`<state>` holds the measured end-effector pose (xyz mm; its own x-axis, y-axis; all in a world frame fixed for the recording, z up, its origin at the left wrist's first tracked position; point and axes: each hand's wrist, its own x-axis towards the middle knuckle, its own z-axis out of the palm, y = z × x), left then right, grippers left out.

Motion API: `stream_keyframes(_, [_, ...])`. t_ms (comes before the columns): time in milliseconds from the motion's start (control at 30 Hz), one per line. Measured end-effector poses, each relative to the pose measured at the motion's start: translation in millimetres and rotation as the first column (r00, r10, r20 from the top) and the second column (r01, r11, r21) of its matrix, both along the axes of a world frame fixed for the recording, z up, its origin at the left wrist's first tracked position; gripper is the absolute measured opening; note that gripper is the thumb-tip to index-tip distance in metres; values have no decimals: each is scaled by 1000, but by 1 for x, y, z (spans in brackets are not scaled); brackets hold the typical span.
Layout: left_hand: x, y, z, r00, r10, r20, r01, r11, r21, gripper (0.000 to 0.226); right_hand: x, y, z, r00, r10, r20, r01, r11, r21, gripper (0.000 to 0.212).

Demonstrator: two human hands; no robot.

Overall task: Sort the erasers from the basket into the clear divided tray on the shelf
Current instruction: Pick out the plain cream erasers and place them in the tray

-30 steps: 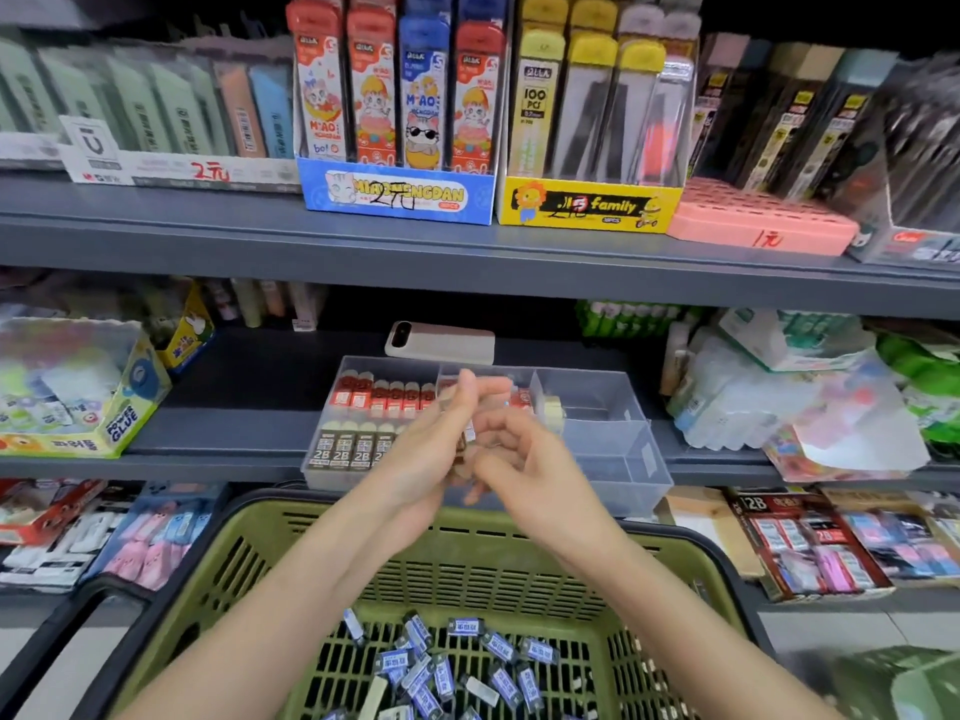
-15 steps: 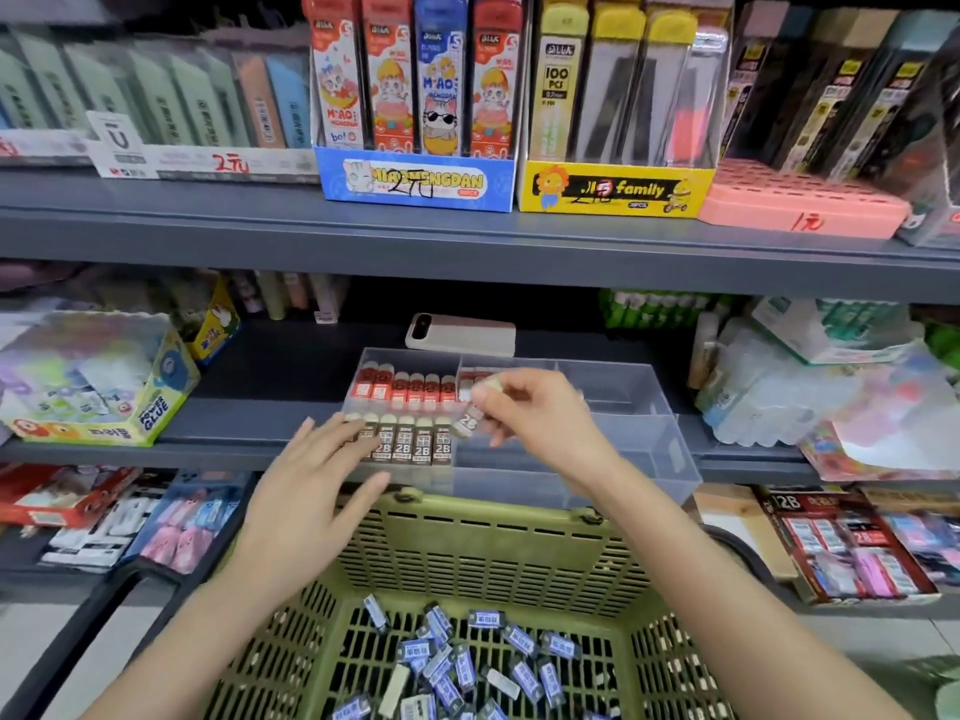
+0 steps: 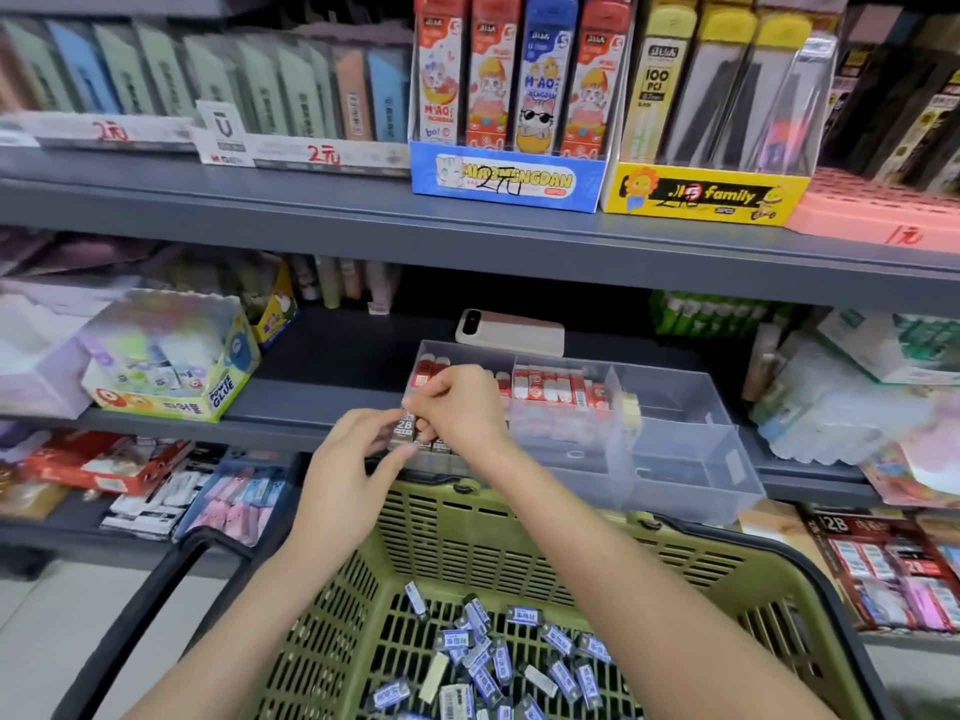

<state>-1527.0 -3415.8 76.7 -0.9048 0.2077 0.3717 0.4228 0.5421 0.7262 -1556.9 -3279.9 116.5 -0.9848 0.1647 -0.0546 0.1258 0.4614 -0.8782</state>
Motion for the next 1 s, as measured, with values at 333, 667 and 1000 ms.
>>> stream_keyframes(333, [37, -9, 9, 976, 69, -205, -88, 993, -84, 16, 84, 49, 9, 957, -1, -292, -18, 998, -64, 20])
stream_keyframes(667, [81, 0, -102, 831, -74, 551, 396, 774, -494, 21, 193, 100, -152, 918, 36, 395, -156, 948, 276, 18])
stream_keyframes(1000, [88, 14, -160, 688, 94, 719, 449, 723, -525, 64, 208, 61, -203, 938, 144, 314, -302, 786, 540, 45])
